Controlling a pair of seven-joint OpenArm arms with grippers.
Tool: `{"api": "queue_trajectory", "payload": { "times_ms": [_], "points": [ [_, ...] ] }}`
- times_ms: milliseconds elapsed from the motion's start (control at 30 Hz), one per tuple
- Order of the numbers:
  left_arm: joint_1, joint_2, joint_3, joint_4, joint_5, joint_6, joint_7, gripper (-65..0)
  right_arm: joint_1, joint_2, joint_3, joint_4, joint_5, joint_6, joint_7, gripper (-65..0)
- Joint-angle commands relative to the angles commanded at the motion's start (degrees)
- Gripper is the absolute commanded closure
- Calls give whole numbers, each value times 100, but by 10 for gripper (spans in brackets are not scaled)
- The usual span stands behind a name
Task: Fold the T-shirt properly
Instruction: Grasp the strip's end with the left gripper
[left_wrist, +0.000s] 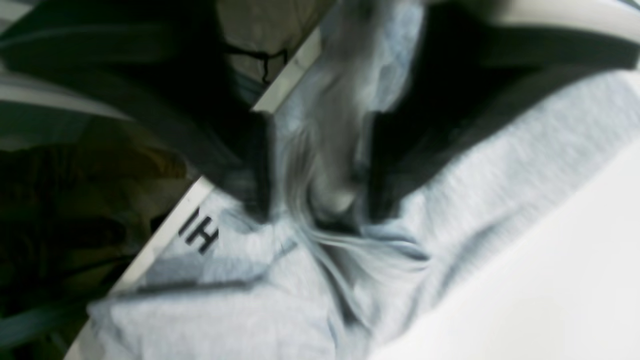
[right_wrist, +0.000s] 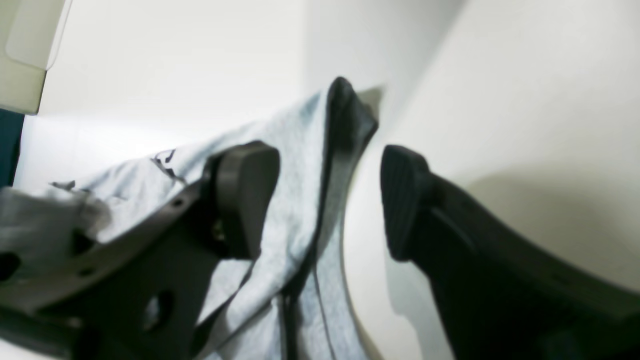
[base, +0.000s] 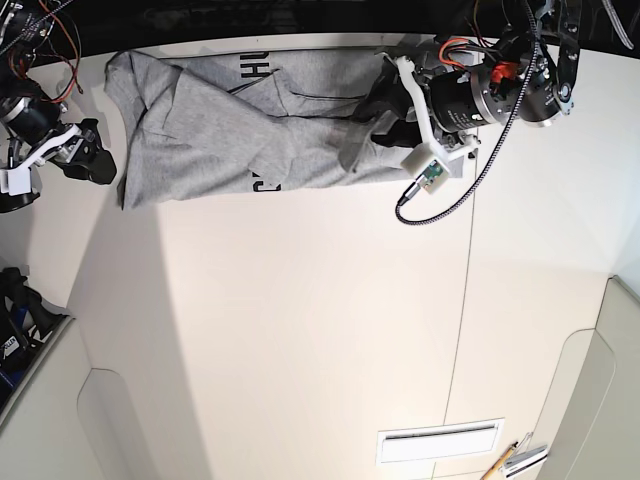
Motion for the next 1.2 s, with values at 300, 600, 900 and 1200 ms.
{"api": "queue_trajectory", "payload": {
  "times_ms": [300, 600, 900, 1200],
  "points": [
    [0, 393, 4, -39, -350, 4, -76, -393, -63, 28, -2, -7, 7, 2, -216, -361],
    [2, 393, -605, -39, -339, 66, -74, -393, -595, 173, -31, -17, 245, 87, -317, -454],
    [7, 393, -1843, -39, -538, 63, 72, -393, -564, 175, -461, -175, 586, 155, -492, -454],
    [216, 393, -2363, -39, -649, 63, 330, -393, -564, 173, -1394, -424, 44, 155, -125, -453]
  ]
}}
